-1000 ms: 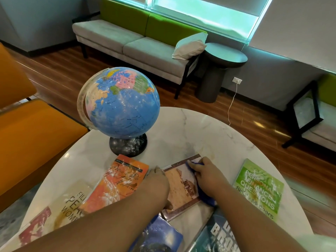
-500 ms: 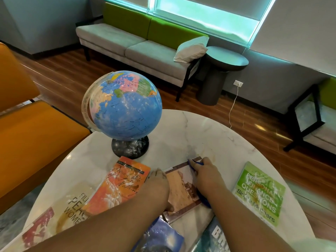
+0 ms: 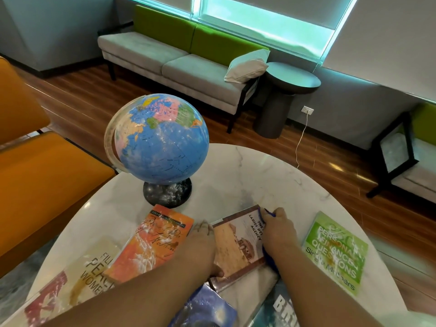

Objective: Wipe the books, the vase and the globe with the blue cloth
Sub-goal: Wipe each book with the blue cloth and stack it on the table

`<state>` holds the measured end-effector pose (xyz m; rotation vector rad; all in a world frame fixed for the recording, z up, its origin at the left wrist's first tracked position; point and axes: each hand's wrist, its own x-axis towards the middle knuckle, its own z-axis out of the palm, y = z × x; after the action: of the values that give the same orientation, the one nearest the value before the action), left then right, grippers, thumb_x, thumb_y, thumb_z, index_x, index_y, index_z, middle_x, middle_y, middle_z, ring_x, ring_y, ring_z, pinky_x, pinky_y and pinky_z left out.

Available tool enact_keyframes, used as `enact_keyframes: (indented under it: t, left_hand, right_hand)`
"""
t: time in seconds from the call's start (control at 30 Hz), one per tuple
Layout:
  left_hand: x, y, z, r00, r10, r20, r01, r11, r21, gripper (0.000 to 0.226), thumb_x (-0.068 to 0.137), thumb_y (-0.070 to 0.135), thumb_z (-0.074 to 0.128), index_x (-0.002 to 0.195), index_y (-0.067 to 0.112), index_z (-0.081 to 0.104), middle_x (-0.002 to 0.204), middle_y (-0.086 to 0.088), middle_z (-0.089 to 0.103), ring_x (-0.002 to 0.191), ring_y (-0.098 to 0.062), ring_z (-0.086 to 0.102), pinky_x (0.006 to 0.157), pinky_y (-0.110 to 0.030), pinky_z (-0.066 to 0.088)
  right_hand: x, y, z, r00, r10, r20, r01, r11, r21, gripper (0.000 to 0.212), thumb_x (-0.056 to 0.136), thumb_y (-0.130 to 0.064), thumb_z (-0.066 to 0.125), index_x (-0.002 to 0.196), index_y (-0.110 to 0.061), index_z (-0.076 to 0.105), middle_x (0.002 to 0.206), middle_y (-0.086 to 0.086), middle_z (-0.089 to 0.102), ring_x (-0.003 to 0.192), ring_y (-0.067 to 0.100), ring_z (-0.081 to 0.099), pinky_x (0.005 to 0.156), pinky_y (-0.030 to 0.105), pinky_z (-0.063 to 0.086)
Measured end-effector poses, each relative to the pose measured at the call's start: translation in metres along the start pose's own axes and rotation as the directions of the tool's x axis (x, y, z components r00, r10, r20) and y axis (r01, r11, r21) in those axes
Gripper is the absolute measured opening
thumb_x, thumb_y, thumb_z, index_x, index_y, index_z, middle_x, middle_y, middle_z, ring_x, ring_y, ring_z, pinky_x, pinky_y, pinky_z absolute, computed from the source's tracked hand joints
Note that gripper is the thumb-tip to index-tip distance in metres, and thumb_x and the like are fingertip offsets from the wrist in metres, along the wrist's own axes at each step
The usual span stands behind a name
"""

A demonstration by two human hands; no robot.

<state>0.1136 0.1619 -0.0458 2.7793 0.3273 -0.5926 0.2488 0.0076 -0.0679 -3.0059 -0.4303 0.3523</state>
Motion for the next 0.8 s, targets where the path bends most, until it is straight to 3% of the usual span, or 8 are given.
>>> enact_keyframes:
  t: [0.1, 0.2, 0.3, 0.4, 0.47, 0.53, 0.67, 0.8]
  left_hand:
    - [0.001, 0.0, 0.001, 1.0, 0.0, 0.004, 0.0, 1.0, 0.011, 0.112, 0.081, 0.053, 0.066, 0.151, 0.002, -0.005, 0.16, -0.015, -0.007, 0.148, -0.027, -0.001, 0.118, -0.031, 0.002]
    - [0.002, 0.0, 0.001, 1.0, 0.012, 0.008, -0.012, 0.999, 0.033, 0.111, 0.082, 0.053, 0.066, 0.151, 0.002, -0.004, 0.16, -0.015, -0.006, 0.148, -0.027, -0.001, 0.118, -0.03, 0.001]
    - [0.003, -0.003, 0.003, 1.0, 0.019, 0.015, -0.019, 1.0, -0.017, 0.111, 0.08, 0.049, 0.069, 0.152, 0.004, -0.002, 0.161, -0.012, -0.006, 0.148, -0.025, 0.0, 0.119, -0.032, 0.005]
    - [-0.002, -0.012, 0.004, 0.999, 0.023, -0.047, -0.026, 0.998, -0.062, 0.077, 0.086, 0.034, 0.066, 0.147, 0.007, 0.027, 0.157, -0.01, 0.019, 0.142, -0.025, 0.025, 0.116, -0.033, 0.026]
    - [-0.006, -0.022, 0.006, 0.981, 0.049, -0.187, -0.07, 0.992, -0.106, 0.038, 0.091, 0.02, 0.055, 0.128, 0.012, 0.052, 0.136, -0.008, 0.045, 0.122, -0.022, 0.047, 0.101, -0.031, 0.042]
    - [-0.01, -0.034, 0.007, 0.949, 0.054, -0.312, -0.109, 0.98, -0.163, 0.03, 0.092, 0.013, 0.051, 0.121, 0.015, 0.058, 0.125, -0.001, 0.052, 0.114, -0.016, 0.05, 0.096, -0.025, 0.041]
    - [-0.021, -0.057, 0.005, 0.904, 0.027, -0.427, -0.138, 0.963, -0.232, 0.028, 0.096, 0.016, 0.049, 0.121, 0.018, 0.059, 0.124, 0.002, 0.054, 0.106, -0.01, 0.046, 0.083, -0.017, 0.031]
    - [-0.035, -0.074, 0.006, 0.894, -0.017, -0.447, -0.108, 0.961, -0.253, 0.025, 0.097, 0.018, 0.046, 0.114, 0.016, 0.063, 0.117, 0.004, 0.057, 0.103, -0.008, 0.048, 0.077, -0.015, 0.026]
  right_hand:
    - [-0.013, -0.03, 0.007, 0.984, -0.172, 0.032, 0.174, 0.983, -0.059, 0.067, 0.089, -0.018, 0.053, 0.149, -0.03, 0.025, 0.131, 0.004, 0.028, 0.107, 0.024, 0.045, 0.092, 0.033, 0.048]
    - [-0.033, -0.039, 0.016, 0.904, -0.42, 0.077, 0.413, 0.906, 0.097, 0.055, 0.095, -0.027, 0.049, 0.146, -0.036, 0.031, 0.125, 0.001, 0.036, 0.106, 0.021, 0.048, 0.092, 0.027, 0.043]
    - [-0.024, -0.018, 0.008, 0.959, -0.28, 0.04, 0.251, 0.908, 0.337, 0.035, 0.098, -0.032, 0.044, 0.133, -0.03, 0.05, 0.105, -0.009, 0.046, 0.088, 0.009, 0.052, 0.076, 0.019, 0.042]
    - [-0.007, -0.01, 0.006, 1.0, -0.03, 0.005, 0.029, 0.979, 0.202, 0.041, 0.096, -0.025, 0.046, 0.137, -0.029, 0.043, 0.111, -0.002, 0.043, 0.094, 0.017, 0.051, 0.085, 0.03, 0.049]
    - [-0.013, -0.027, 0.007, 0.996, -0.087, 0.024, 0.086, 0.995, 0.052, 0.06, 0.091, -0.02, 0.052, 0.145, -0.033, 0.03, 0.124, 0.002, 0.036, 0.103, 0.022, 0.049, 0.091, 0.033, 0.049]
    - [-0.033, -0.052, 0.014, 0.959, -0.273, 0.072, 0.274, 0.962, -0.006, 0.074, 0.086, -0.017, 0.058, 0.148, -0.036, 0.023, 0.134, 0.003, 0.029, 0.114, 0.026, 0.044, 0.098, 0.035, 0.045]
    - [-0.067, -0.065, 0.024, 0.785, -0.612, 0.097, 0.613, 0.79, 0.02, 0.05, 0.097, -0.038, 0.041, 0.144, -0.046, 0.028, 0.118, -0.001, 0.036, 0.105, 0.024, 0.042, 0.09, 0.037, 0.04]
    - [-0.049, -0.039, 0.012, 0.907, -0.409, 0.097, 0.371, 0.888, 0.272, 0.027, 0.098, -0.042, 0.043, 0.123, -0.045, 0.051, 0.109, -0.006, 0.047, 0.096, 0.014, 0.051, 0.089, 0.031, 0.045]
